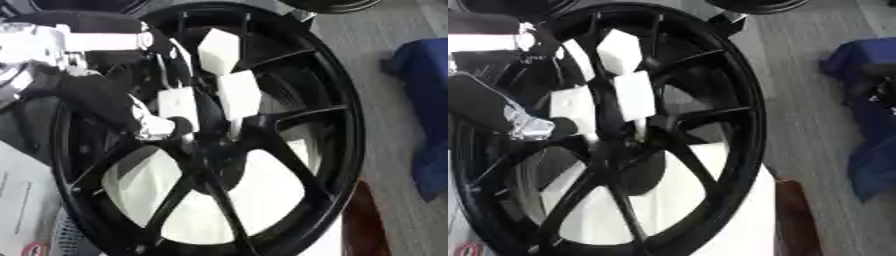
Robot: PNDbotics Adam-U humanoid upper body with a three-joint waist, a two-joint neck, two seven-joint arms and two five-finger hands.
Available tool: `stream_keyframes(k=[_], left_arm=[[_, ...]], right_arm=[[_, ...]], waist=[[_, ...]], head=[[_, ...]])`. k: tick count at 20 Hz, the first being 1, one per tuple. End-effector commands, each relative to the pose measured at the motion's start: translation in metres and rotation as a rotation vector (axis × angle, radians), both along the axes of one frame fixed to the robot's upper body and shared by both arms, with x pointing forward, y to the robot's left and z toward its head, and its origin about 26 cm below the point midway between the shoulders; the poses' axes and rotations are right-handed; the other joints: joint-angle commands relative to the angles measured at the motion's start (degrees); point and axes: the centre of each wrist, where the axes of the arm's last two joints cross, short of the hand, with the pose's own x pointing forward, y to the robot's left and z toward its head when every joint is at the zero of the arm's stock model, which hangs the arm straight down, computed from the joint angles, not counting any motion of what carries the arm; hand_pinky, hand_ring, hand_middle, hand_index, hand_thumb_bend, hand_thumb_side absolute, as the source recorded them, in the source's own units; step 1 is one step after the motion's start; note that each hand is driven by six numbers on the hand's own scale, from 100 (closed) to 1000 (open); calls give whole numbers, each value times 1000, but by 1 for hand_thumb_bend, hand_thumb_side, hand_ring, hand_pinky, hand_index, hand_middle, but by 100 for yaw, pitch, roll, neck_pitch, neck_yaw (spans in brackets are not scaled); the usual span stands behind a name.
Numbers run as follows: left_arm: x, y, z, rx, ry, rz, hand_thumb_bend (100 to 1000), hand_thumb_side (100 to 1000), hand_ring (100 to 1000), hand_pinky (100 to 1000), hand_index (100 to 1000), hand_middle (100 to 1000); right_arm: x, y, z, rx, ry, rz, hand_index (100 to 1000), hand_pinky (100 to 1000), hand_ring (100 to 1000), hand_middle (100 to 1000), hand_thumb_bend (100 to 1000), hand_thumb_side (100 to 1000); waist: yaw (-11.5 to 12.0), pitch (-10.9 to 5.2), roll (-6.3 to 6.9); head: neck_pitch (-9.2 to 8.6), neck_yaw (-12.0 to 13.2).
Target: Pull the pin out of the wheel hub.
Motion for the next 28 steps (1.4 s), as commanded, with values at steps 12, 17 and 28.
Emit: stream_keyframes(k=[12, 17, 28], left_arm=[[-2, 2, 4, 111, 136, 124, 405, 410, 661, 668, 780, 677], [-2, 1, 1, 123, 140, 143, 408, 405, 650, 659, 776, 663], [-2, -4, -1, 128, 146, 168, 365, 395, 602, 625, 736, 600]], right_arm=[[-1, -2, 8, -21, -15, 0, 799, 824, 628, 587, 100, 829], [-1, -2, 7, -20, -14, 1, 800, 824, 629, 587, 100, 831], [-1, -2, 6, -19, -10, 0, 800, 824, 630, 588, 100, 834]], waist=[[-8, -101, -30], [-9, -87, -30], [-12, -76, -29]], head=[[-62, 33], [-64, 42], [-52, 56]])
